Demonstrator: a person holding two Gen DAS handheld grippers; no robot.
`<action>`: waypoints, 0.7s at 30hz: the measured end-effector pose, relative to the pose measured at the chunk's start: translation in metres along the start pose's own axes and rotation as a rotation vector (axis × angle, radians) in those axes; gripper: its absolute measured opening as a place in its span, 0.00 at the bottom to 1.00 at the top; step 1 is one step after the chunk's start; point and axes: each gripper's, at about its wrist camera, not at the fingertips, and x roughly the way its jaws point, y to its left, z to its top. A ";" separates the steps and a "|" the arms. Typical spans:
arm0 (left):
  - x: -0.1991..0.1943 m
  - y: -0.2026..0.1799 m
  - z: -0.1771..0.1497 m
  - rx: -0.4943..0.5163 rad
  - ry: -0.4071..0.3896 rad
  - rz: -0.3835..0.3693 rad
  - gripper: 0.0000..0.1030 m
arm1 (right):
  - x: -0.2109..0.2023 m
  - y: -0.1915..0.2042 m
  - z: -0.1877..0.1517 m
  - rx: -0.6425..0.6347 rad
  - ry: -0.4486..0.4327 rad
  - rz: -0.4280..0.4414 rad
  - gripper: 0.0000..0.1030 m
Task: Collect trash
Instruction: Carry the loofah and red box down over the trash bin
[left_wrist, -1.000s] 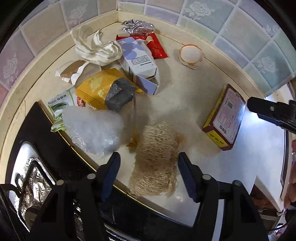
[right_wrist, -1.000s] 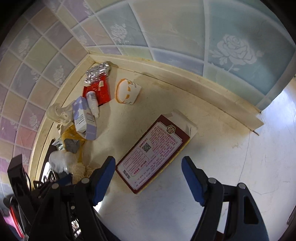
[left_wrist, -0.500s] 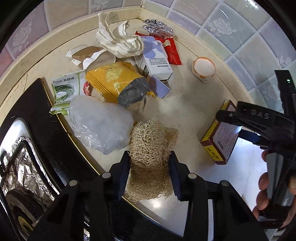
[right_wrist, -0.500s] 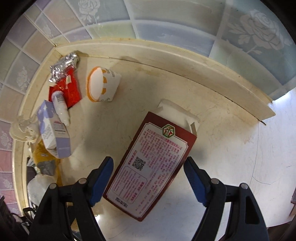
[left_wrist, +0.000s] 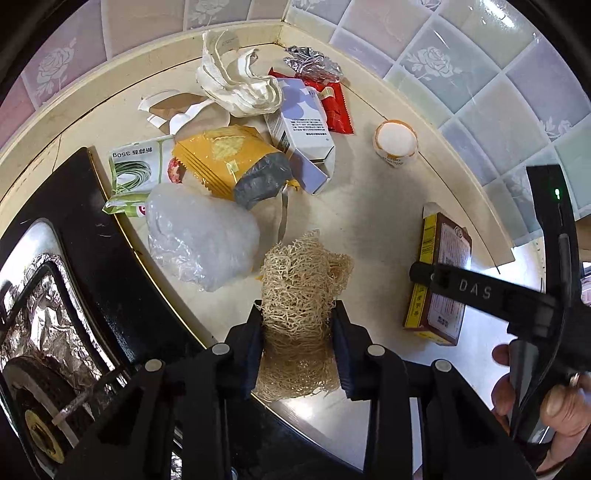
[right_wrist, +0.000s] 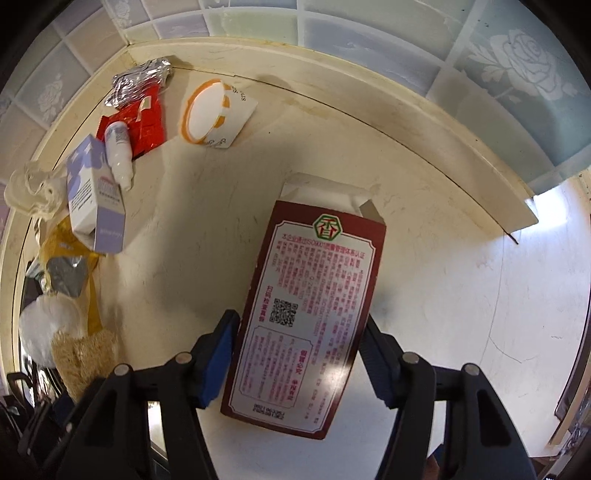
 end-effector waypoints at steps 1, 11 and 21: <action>-0.002 -0.001 -0.001 0.000 -0.002 -0.002 0.31 | -0.001 -0.001 -0.002 -0.005 -0.001 0.008 0.62; -0.022 -0.018 -0.029 0.004 -0.030 0.003 0.31 | -0.028 -0.010 -0.030 -0.072 -0.067 0.034 0.61; -0.047 -0.050 -0.085 -0.075 -0.095 0.069 0.31 | -0.048 -0.023 -0.065 -0.267 -0.123 0.123 0.61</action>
